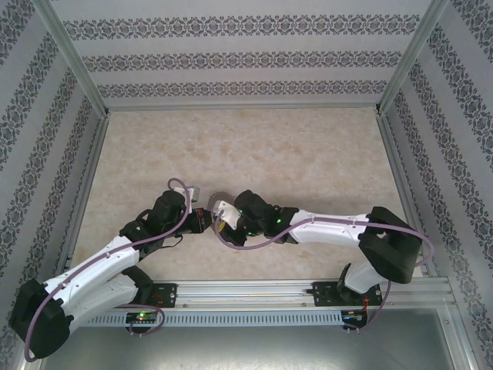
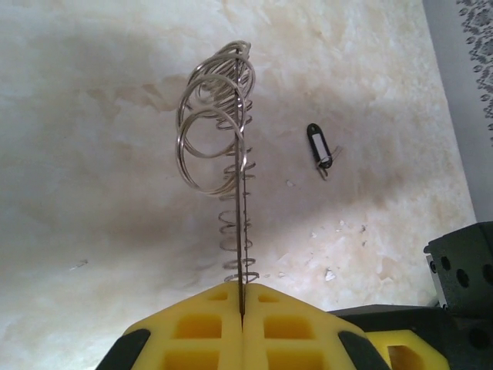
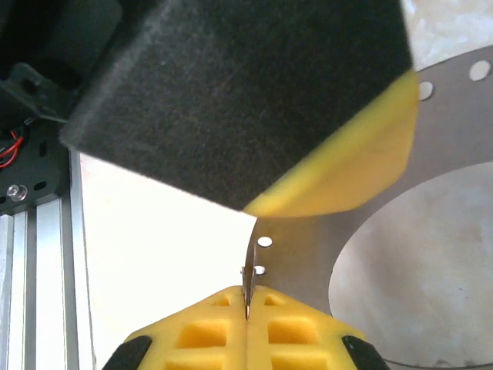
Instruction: Put the keys on the keyring
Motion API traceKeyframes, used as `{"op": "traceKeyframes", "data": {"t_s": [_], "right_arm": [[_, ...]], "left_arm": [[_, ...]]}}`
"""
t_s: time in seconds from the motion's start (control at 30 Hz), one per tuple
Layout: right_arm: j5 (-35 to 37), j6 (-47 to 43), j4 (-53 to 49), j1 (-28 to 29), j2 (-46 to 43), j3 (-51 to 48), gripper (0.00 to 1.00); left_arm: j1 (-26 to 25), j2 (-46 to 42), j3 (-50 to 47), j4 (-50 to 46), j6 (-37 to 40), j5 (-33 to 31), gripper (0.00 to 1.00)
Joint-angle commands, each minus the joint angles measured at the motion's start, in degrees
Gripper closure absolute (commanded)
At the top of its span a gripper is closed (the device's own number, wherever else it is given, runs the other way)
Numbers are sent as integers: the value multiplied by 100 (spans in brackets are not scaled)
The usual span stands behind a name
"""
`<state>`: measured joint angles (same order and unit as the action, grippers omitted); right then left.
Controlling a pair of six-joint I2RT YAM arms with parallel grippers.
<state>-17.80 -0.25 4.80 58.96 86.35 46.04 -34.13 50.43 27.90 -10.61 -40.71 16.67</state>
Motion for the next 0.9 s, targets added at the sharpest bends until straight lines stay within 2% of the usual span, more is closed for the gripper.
{"op": "traceKeyframes", "data": {"t_s": [0.0,0.17,0.3,0.67,0.87], "right_arm": [[70,-74,735,-60,-373,-187,100],[212,-93,1150,-60,-493,-368,100],[426,-177,1997,-42,-646,-801,100],[833,-235,3444,-19,-768,-1405,100],[1092,-519,3106,94,-904,-1382,100]], "left_arm": [[-24,-43,142,7,36,-151,100],[-24,-69,132,-3,26,-130,100],[-21,-79,119,-6,-5,-115,100],[-24,-122,97,-72,-21,-145,100],[-24,-178,168,-337,86,-291,100]]}}
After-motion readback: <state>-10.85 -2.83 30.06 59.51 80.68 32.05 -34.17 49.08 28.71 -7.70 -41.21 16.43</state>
